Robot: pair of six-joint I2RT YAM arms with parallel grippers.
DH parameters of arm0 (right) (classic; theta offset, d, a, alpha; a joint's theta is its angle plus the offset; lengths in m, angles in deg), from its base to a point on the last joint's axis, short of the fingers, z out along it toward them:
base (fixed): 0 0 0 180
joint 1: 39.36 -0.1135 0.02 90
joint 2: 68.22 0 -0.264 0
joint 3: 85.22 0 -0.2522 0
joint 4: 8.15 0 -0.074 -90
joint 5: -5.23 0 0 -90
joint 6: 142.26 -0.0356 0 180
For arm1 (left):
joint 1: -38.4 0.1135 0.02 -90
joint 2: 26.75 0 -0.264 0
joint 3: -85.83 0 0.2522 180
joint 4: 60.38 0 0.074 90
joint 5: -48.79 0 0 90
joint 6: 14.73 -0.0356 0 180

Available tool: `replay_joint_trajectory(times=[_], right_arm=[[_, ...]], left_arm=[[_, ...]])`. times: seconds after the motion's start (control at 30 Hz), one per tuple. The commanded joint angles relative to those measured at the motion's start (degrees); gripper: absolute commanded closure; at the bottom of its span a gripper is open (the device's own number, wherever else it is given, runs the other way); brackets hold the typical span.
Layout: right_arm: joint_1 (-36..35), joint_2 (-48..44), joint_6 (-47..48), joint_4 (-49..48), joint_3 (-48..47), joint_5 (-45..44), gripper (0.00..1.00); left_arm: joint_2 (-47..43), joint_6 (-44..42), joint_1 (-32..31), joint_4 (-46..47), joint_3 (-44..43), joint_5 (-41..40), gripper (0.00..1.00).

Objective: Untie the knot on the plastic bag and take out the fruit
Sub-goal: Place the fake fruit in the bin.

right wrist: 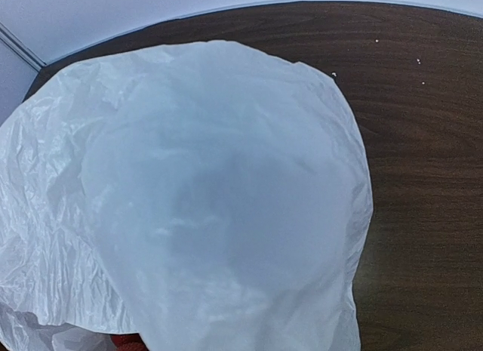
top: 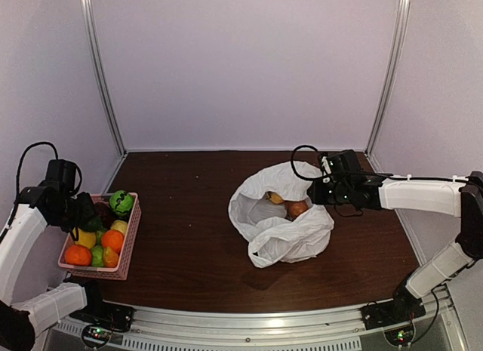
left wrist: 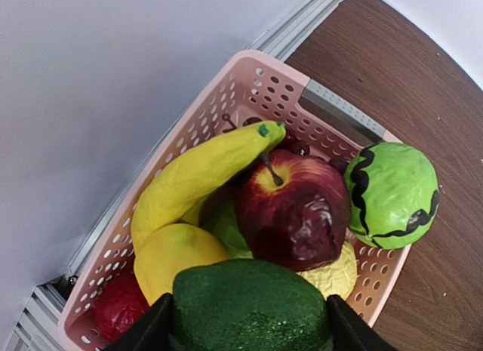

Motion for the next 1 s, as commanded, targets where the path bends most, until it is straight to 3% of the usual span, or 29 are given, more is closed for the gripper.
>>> replay_joint_trajectory(times=[0.0, 0.57, 0.97], right_arm=[[1.1, -1.3, 0.4, -1.6, 1.0, 1.9, 0.76], [1.5, -1.3, -0.1, -2.1, 1.9, 2.9, 0.76], [1.6, -1.2, -0.2, -2.2, 2.1, 3.3, 0.76]], left_arm=[[0.8, 1.7, 0.5, -0.9, 0.1, -2.5, 0.47], [2.6, 1.1, 0.5, -0.6, 0.1, -1.2, 0.24], [1.2, 0.9, 0.5, -0.6, 0.1, -0.7, 0.20]])
